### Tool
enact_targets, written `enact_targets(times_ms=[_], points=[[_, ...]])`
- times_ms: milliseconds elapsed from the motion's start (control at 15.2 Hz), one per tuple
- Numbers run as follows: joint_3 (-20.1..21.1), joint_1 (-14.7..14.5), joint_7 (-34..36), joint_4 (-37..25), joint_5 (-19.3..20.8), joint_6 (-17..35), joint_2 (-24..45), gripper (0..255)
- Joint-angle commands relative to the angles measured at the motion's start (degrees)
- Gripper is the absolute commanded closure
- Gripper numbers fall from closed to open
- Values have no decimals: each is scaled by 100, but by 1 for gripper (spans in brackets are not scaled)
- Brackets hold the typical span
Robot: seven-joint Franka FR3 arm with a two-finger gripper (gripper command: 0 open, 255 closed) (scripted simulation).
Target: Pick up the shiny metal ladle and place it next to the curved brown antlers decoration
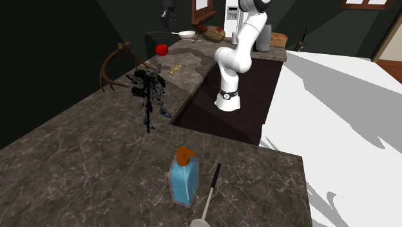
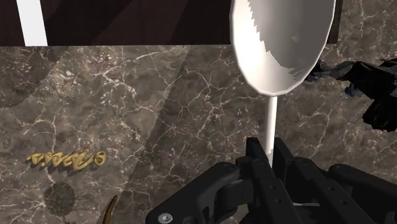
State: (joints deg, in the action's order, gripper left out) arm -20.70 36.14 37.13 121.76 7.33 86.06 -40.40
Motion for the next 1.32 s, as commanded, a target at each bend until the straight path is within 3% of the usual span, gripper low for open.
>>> enact_targets(times_ms=[0,594,1254], points=[[-271,54,-309,-120,142,-42,57,255],[-1542,121,-1676,-930,589,-158,577,255],[-1646,234,-1639,-10,753,548,345,255]])
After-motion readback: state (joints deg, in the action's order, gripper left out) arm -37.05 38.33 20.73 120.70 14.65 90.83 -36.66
